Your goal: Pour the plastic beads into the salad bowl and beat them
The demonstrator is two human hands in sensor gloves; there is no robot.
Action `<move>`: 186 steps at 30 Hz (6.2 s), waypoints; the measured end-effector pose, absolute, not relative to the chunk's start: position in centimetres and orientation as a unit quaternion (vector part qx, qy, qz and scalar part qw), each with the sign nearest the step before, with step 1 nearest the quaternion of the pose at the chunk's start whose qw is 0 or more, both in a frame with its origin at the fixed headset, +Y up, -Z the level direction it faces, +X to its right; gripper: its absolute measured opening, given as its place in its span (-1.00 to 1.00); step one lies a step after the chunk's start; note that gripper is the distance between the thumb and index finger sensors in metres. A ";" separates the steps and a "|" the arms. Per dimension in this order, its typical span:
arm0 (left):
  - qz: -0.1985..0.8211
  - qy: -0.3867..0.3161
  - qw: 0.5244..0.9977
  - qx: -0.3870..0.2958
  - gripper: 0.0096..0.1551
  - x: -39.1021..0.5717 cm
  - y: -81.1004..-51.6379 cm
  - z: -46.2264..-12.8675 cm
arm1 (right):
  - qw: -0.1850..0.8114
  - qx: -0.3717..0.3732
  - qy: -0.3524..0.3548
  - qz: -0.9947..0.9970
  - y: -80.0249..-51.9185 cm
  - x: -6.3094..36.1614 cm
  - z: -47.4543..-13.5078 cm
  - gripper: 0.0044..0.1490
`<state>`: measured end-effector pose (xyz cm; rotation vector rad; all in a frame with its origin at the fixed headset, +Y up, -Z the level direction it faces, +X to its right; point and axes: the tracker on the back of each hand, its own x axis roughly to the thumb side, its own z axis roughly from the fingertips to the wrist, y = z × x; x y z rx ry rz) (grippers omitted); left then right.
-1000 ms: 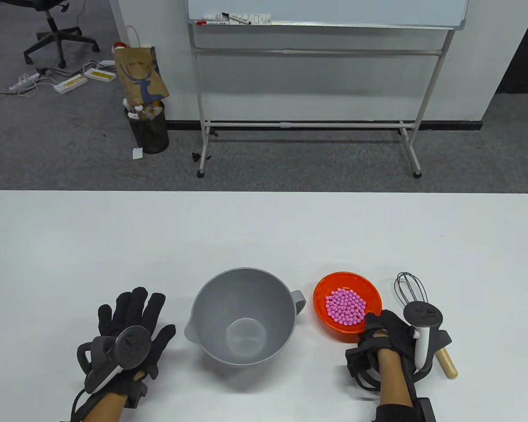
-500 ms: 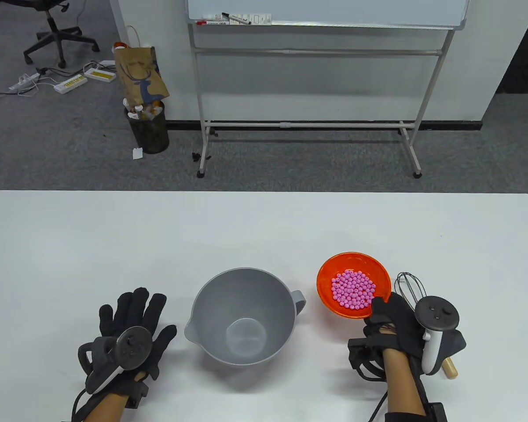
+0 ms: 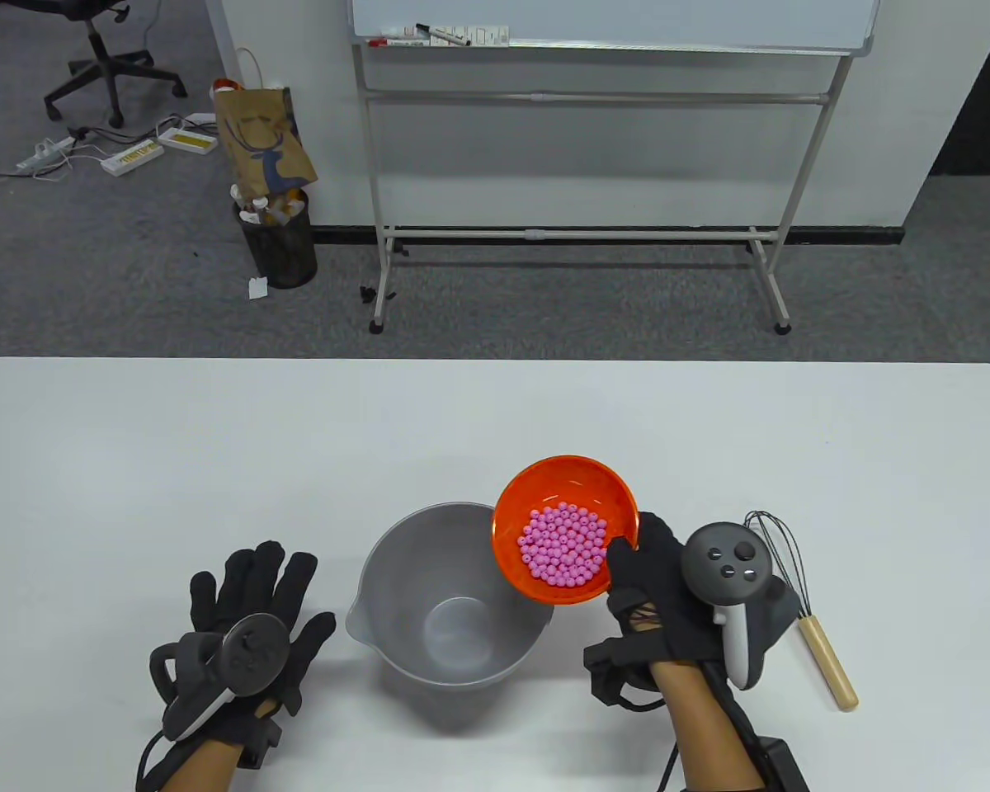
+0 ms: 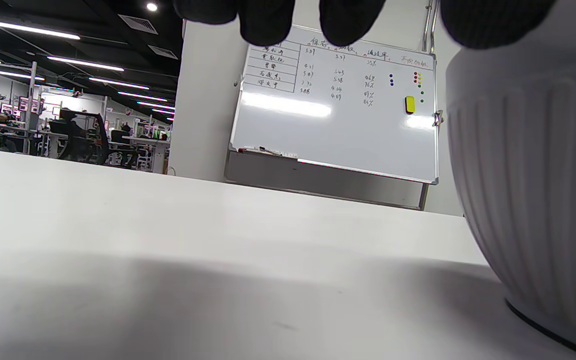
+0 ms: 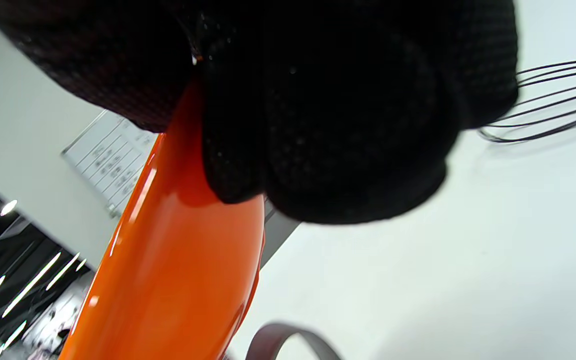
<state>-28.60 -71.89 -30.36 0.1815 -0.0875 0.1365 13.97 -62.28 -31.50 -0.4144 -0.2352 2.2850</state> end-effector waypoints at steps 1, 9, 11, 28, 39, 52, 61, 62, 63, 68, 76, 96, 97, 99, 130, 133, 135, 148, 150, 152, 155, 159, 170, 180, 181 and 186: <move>0.068 -0.044 0.993 0.091 -0.13 -28.6 -71.9 -30.4 | 0.376 -0.149 -0.099 0.909 -62.1 12.9 -31.5 -0.30; 0.068 -0.044 0.993 0.087 -0.13 -28.6 -71.9 -30.3 | 0.129 -0.029 -0.233 0.964 -61.3 4.8 -29.8 -0.32; 0.068 -0.044 0.993 0.088 -0.13 -28.6 -71.9 -30.3 | 0.048 0.000 -0.282 0.958 -61.2 3.1 -29.1 -0.33; 0.061 -0.046 0.993 0.086 -0.13 -28.4 -71.9 -30.3 | -0.127 0.064 -0.409 0.901 -62.2 0.2 -26.6 -0.35; 0.055 -0.048 0.994 0.084 -0.13 -28.3 -71.9 -30.2 | 0.201 -0.082 -0.218 0.952 -60.7 7.8 -29.4 -0.34; 0.055 -0.048 0.994 0.080 -0.14 -28.2 -71.9 -30.2 | 0.470 -0.280 -0.095 0.831 -67.1 21.3 -29.7 -0.30; 0.052 -0.052 0.994 0.080 -0.14 -27.9 -71.9 -30.1 | 0.461 -0.346 -0.021 0.817 -73.6 24.1 -29.5 -0.29; 0.051 -0.052 0.994 0.079 -0.14 -27.9 -71.9 -30.2 | 0.459 -0.351 0.001 0.816 -74.3 24.3 -29.6 -0.29; 0.050 -0.052 0.994 0.079 -0.14 -27.8 -71.9 -30.2 | 0.457 -0.352 0.012 0.817 -74.6 24.4 -29.7 -0.28; 0.048 -0.050 0.995 0.076 -0.14 -27.8 -72.0 -30.2 | 0.441 -0.349 0.061 0.825 -76.0 24.3 -30.0 -0.27; 0.049 -0.051 0.995 0.077 -0.14 -27.8 -71.9 -30.2 | 0.434 -0.340 0.066 0.832 -76.3 23.8 -29.9 -0.13; 0.056 -0.058 0.993 0.087 -0.14 -27.5 -71.4 -29.9 | 0.181 -0.296 -0.092 0.934 -67.9 25.8 -27.6 -0.06; 0.056 -0.058 0.993 0.087 -0.14 -27.5 -71.4 -29.9 | 0.166 -0.302 -0.092 0.934 -67.9 26.3 -27.7 -0.07; 0.050 -0.058 0.993 0.087 -0.14 -27.5 -71.4 -29.8 | 0.127 -0.335 -0.078 0.930 -68.4 27.8 -28.2 -0.06; 0.069 -0.041 0.994 0.078 -0.13 -28.1 -70.6 -30.0 | 0.365 -0.311 -0.190 0.857 -69.7 31.8 -25.7 -0.28; 0.117 -0.042 0.989 0.085 -0.14 -28.1 -69.5 -29.8 | 0.388 -0.243 -0.226 0.860 -67.4 29.7 -25.1 -0.36; 0.156 -0.041 0.984 0.080 -0.13 -27.9 -68.7 -29.7 | 0.415 -0.173 -0.242 0.860 -65.7 27.8 -25.1 -0.40; 0.209 -0.039 0.973 -0.088 0.01 -23.0 -68.2 -33.1 | 0.270 0.044 -0.161 0.948 -60.4 9.8 -28.7 -0.45; 0.216 -0.035 0.972 -0.083 -0.06 -22.6 -68.9 -33.4 | 0.244 0.039 -0.167 0.954 -61.4 8.3 -29.5 -0.50; 0.228 -0.028 0.972 -0.057 -0.17 -22.6 -69.3 -33.3 | 0.206 0.036 -0.153 0.966 -62.2 7.3 -29.9 -0.49; 0.240 -0.020 0.970 -0.030 -0.28 -22.6 -69.5 -33.2 | 0.197 0.016 -0.173 0.965 -63.2 6.6 -29.8 -0.48; 0.255 -0.014 0.967 -0.010 -0.30 -22.6 -69.8 -33.0 | 0.176 -0.022 -0.190 0.966 -62.9 6.9 -29.3 -0.29; 0.261 -0.004 0.965 0.013 -0.32 -22.6 -70.0 -32.9 | 0.085 0.067 -0.222 0.969 -61.3 5.6 -26.9 -0.52; 0.268 -0.005 0.963 0.020 -0.35 -22.6 -70.1 -32.9 | 0.252 0.044 -0.146 0.956 -64.3 6.1 -28.8 -0.51; 0.269 -0.005 0.963 0.021 -0.35 -22.6 -70.2 -32.9 | 0.248 0.035 -0.164 0.954 -64.3 6.3 -28.8 -0.51; 0.271 -0.005 0.962 0.020 -0.36 -22.6 -70.2 -32.9 | 0.177 0.032 -0.228 0.957 -64.5 5.6 -28.3 -0.49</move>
